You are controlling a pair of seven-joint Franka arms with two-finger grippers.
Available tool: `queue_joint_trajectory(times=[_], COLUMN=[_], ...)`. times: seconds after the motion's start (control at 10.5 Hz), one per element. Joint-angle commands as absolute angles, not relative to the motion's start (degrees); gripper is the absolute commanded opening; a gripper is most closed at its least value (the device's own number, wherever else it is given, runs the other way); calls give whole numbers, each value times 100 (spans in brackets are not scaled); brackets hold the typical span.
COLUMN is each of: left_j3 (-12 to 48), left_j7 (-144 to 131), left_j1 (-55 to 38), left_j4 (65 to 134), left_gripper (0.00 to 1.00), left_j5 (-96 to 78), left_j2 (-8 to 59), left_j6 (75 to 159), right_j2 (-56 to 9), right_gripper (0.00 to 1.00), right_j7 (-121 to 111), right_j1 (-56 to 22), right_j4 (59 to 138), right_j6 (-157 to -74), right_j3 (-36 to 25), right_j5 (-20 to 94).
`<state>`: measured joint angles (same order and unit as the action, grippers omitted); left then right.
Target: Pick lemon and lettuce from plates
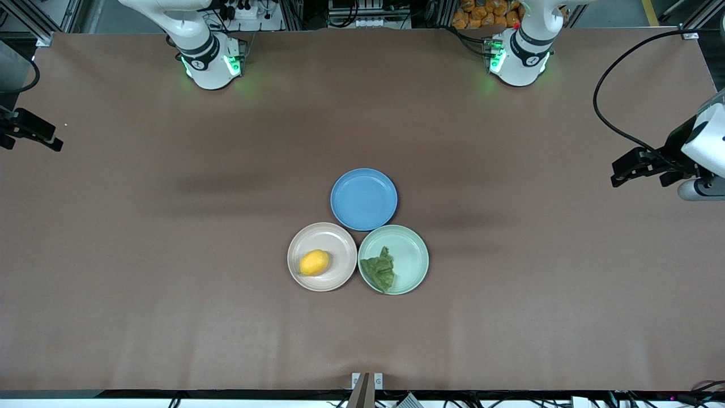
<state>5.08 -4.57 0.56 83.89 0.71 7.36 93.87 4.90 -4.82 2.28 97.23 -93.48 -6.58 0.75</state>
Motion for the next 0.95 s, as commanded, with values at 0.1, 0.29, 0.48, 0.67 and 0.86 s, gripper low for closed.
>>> queue_joint_trajectory(times=[0.1,0.29,0.48,0.67,0.86], left_j3=[519,519,501,510,519], left_j7=[-685,-686,-694,-712,-703], left_j1=[35,35,44,35,44], left_j4=[8350,8350,8350,8341,8341], left_gripper=[1,58,87,96,96], left_j5=[193,132,123,123,123], left_j2=[712,703,721,712,712], left_j6=[9308,9299,9203,9185,9185], right_j2=[712,712,712,712,712], right_gripper=[100,100,100,100,100], right_j7=[-457,-457,-457,-457,-457], right_j1=[290,290,290,290,290], right_j4=[9923,9923,9923,9923,9958], right_j6=[-9396,-9396,-9396,-9396,-9404], right_j3=[-598,-598,-598,-598,-598], right_j5=[9,9,9,9,9])
